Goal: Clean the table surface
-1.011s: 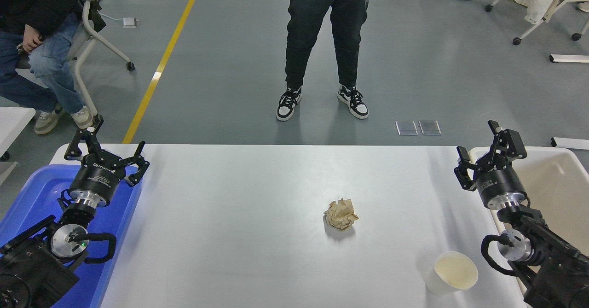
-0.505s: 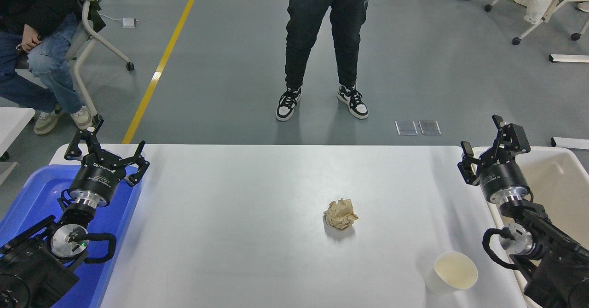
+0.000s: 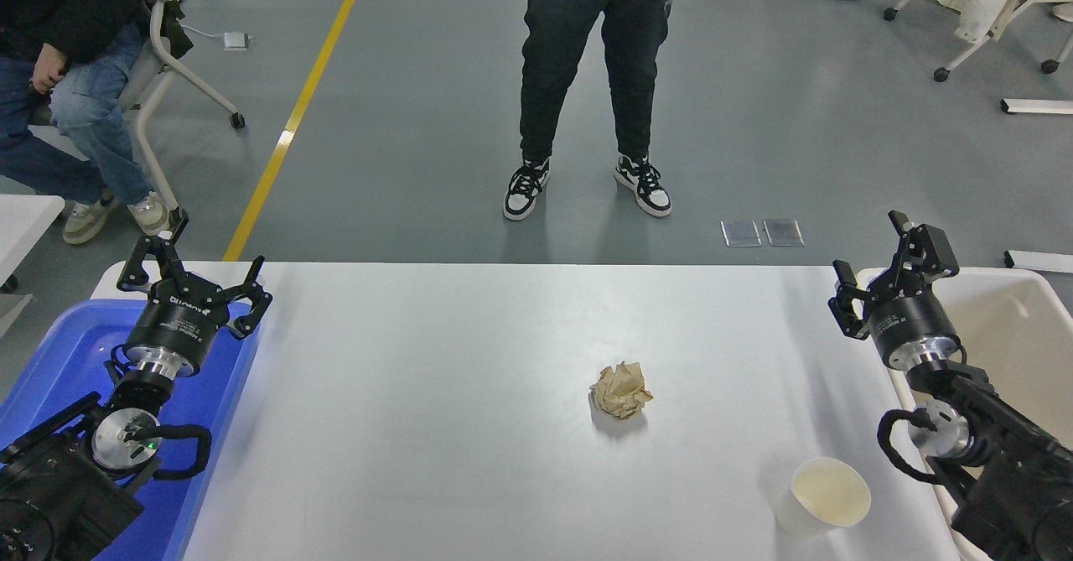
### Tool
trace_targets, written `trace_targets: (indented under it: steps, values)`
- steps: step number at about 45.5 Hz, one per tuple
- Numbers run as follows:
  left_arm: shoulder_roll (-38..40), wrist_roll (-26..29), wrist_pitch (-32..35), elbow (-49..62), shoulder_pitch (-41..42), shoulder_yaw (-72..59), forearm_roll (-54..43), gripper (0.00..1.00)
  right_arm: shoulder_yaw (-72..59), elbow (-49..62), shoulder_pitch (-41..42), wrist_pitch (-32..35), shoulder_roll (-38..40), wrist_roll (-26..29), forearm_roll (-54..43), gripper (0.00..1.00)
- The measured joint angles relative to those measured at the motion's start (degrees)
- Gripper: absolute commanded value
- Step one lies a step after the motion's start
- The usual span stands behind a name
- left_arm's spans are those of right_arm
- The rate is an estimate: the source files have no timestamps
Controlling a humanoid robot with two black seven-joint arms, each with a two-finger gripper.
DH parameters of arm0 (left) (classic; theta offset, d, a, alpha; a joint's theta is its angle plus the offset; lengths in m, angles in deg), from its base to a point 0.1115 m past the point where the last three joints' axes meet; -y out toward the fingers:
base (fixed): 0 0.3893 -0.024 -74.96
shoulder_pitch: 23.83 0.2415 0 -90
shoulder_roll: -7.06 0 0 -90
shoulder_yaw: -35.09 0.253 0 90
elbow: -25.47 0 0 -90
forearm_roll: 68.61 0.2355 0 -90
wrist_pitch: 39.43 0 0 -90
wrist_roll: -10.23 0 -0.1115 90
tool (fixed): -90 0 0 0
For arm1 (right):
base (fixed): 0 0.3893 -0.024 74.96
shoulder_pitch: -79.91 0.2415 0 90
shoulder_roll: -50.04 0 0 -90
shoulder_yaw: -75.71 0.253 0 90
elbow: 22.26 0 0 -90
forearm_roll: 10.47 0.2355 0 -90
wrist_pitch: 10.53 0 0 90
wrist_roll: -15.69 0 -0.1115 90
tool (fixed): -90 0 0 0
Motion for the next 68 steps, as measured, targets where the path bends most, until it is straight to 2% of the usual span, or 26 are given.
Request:
trace_targets:
  steps: [14, 27, 35, 51, 68]
  values:
    - [0.0, 0.0, 0.0, 0.0, 0.0, 0.0, 0.0, 1.0, -0.5, -8.3, 0.8, -0.1, 4.0, 6.4, -2.5, 1.0]
    - [0.0, 0.0, 0.0, 0.0, 0.0, 0.0, 0.0, 1.0, -2.0, -14.0, 1.0, 0.0, 6.9, 10.0, -12.2, 1.0]
    - [0.0, 0.0, -0.1, 0.0, 0.0, 0.0, 0.0, 1.0, -5.8, -21.3, 2.5, 0.4, 12.7, 12.7, -16.6, 1.0]
    - [0.0, 0.0, -0.1, 0.0, 0.0, 0.0, 0.0, 1.0, -16.8, -32.8, 9.0, 6.1, 24.9, 14.0, -31.2, 1.0]
    - [0.0, 0.0, -0.1, 0.0, 0.0, 0.0, 0.0, 1.0, -24.1, -38.9, 11.6, 11.1, 30.6, 13.7, -50.3, 1.0]
